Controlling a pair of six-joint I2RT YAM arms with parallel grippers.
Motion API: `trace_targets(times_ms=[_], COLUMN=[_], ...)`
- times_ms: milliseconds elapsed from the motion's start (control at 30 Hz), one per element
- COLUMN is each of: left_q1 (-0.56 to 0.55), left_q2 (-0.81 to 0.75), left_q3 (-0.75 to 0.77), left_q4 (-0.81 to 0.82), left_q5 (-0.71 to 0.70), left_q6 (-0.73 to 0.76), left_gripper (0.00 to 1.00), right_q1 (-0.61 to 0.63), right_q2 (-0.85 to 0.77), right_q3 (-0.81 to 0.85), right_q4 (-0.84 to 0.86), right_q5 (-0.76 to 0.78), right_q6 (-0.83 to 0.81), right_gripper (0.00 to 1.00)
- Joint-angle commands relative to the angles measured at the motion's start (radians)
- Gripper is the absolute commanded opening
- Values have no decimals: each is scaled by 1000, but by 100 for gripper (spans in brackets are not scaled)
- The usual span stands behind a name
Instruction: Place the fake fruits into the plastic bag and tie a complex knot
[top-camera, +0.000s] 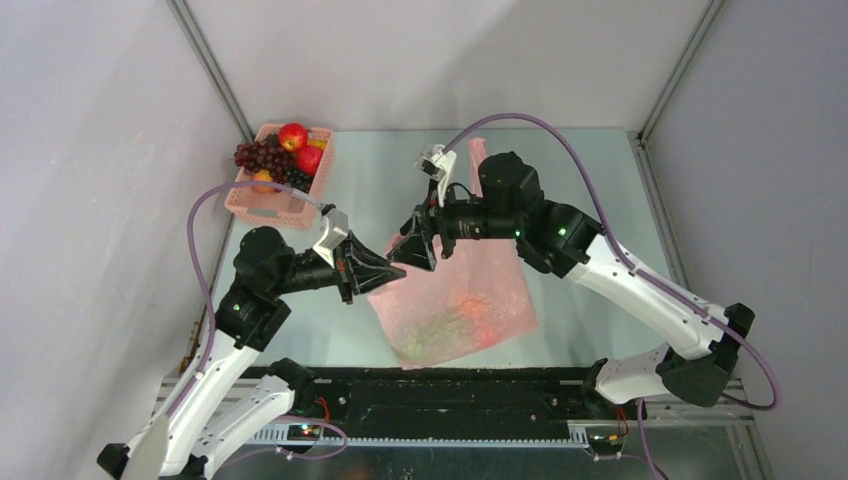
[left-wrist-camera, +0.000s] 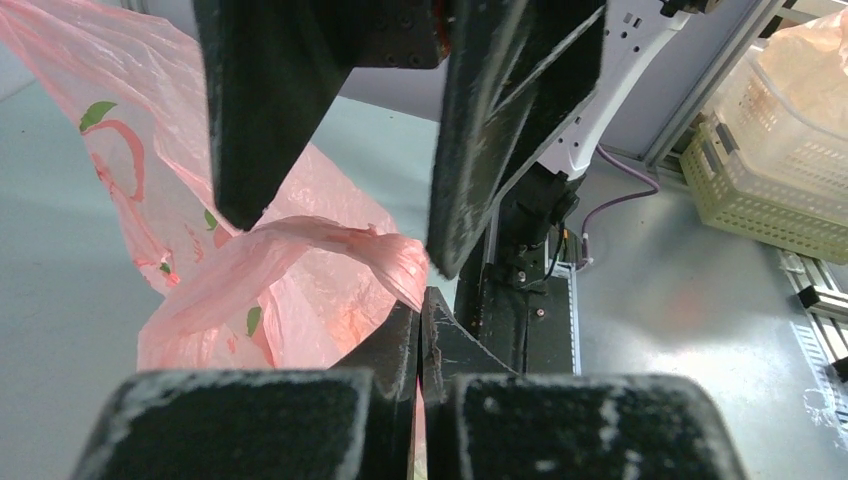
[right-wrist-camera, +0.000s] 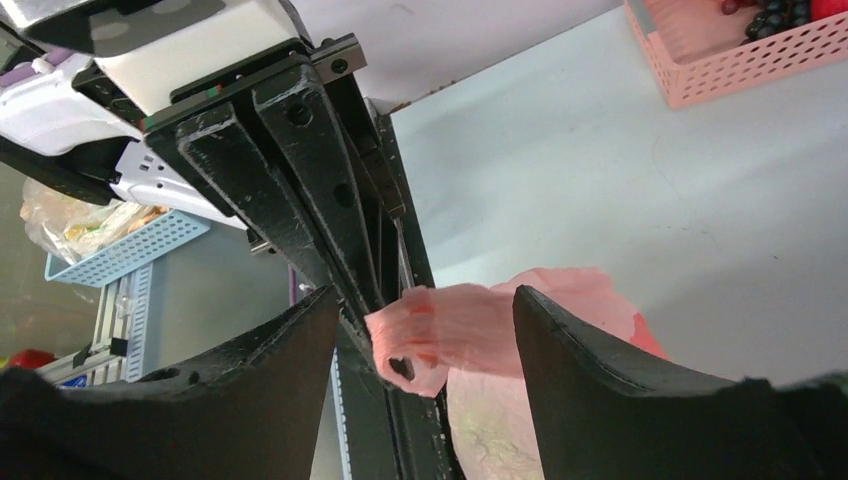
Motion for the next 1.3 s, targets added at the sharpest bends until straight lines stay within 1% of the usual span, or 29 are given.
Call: trace_targets(times_ms=[0, 133, 267, 300, 367, 433, 533, 633, 667, 700, 733, 767, 800, 833, 867, 900, 933, 967, 1000, 1033, 1067, 1100, 1133, 1267], left_q1=[-10, -12, -13, -13, -14, -15, -17, -17, -17, -18, -20, -20, -21, -21, -21, -21, -21, -21, -21, -20, -21, -21, -21, -22], left_q2=[-7, -5, -5, -5, -4, -4, -4, -2, -1, 0, -1, -3, -5, -7, -12, -15, -24, -36, -44, -57, -63, -72, -72, -33], left_q3=[-4, -2, -2, -2, -2, -2, -2, -2, -2, -1, 0, 1, 9, 16, 34, 45, 70, 93, 105, 124, 132, 144, 147, 158], left_q4=[29, 18, 12, 7, 4, 0, 0, 0, -2, -2, -2, -4, -15, -28, -66, -87, -122, -136, -152, -154, -145, -122, -106, 17], left_q5=[28, 27, 22, 21, 19, 16, 12, 6, 5, 4, 1, 0, -5, -14, -20, -35, -41, -52, -56, -58, -59, -57, -50, 42], left_q6=[33, 42, 50, 53, 56, 59, 60, 60, 59, 59, 56, 56, 59, 64, 81, 92, 109, 116, 125, 127, 126, 118, 111, 25], left_gripper=[0, 0, 0, 0, 0, 0, 0, 0, 0, 0, 0, 2, 6, 21, 42, 52, 67, 73, 83, 88, 94, 97, 99, 99], right_q1=[-9, -10, -18, -20, -25, -31, -37, -38, -38, -37, -36, -37, -38, -38, -38, -38, -39, -39, -38, -38, -40, -38, -38, -33], right_q2=[36, 44, 39, 38, 28, 19, 7, -5, -6, -11, -14, -19, -23, -30, -35, -45, -54, -59, -67, -72, -82, -87, -99, -129], right_q3=[70, 70, 66, 64, 58, 48, 33, 27, 27, 27, 27, 27, 27, 27, 27, 28, 28, 31, 32, 35, 38, 38, 38, 44], right_q4=[4, -4, -6, -5, 2, 15, 30, 33, 35, 37, 40, 40, 41, 41, 41, 36, 32, 24, 18, 7, 1, -5, -8, -29], right_q5=[-78, -99, -122, -126, -132, -143, -155, -149, -147, -146, -142, -139, -135, -134, -133, -131, -130, -129, -130, -136, -142, -153, -160, -206], right_q6=[-18, -18, -13, -9, -1, 9, 20, 22, 24, 25, 27, 28, 28, 27, 25, 22, 18, 15, 9, 5, -2, -7, -8, -17], right_gripper=[67, 61, 50, 45, 38, 33, 29, 19, 12, 9, 1, 0, 0, 0, 0, 0, 0, 0, 0, 0, 0, 0, 0, 0])
